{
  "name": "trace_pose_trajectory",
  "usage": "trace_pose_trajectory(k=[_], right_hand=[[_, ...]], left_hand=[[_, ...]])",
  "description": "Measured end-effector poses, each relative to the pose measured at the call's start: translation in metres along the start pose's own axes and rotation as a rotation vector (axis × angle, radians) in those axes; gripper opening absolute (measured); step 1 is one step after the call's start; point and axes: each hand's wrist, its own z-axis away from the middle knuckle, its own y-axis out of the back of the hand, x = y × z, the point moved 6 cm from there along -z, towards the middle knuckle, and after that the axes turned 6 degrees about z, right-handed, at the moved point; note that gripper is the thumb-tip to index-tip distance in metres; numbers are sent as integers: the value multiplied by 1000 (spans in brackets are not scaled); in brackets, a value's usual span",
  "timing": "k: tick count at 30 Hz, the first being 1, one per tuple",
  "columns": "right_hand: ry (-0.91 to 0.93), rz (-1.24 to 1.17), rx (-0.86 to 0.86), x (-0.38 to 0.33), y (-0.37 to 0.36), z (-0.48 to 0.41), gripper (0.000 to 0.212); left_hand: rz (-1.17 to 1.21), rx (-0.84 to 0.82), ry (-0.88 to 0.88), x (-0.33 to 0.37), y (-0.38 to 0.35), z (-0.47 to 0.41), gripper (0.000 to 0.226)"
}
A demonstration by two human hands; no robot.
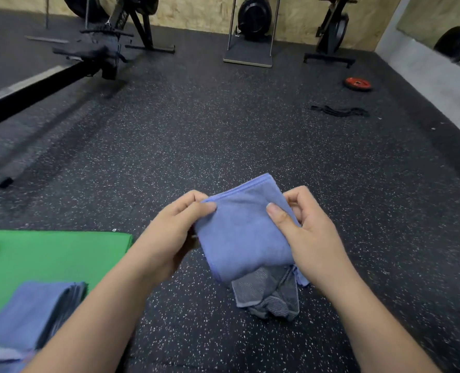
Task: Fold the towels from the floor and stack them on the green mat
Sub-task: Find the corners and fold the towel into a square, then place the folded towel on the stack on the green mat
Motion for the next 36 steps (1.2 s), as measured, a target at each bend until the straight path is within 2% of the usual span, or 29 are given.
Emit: trace_pose_trajectory(k=[3,5,7,10,14,17,21,25,28,31,36], right_hand=[[-1,47,80,-8,-12,1,19],[1,61,112,-11,-20,0,19],[2,60,125,-16,-26,-1,19],[19,79,119,-24,-37,-1,20],[46,91,105,-36,-59,1,22],[68,91,98,-50,-82,3,22],[78,21,66,-63,-123,7,23],[18,-98,-140,-64,-189,22,22],[-16,-167,-342,-60,-247,44,22],[-82,-208,-588,-52,-306,77,25],[-298,-255,-937,-27,-397,140,28]], left_hand=[[209,26,50,-11,-1,6,23],[323,-47,113,-18,-3,11,38],[297,-147,145,-20,1,18,59],[225,-197,129,-14,16,27,72],[190,-67,49,-1,51,32,57],[155,8,-33,6,85,33,62],[100,147,-65,15,127,57,50],[70,264,-43,-5,190,99,57],[100,420,-12,-29,242,141,61],[97,564,22,-56,287,182,55],[47,764,97,-109,349,252,37]])
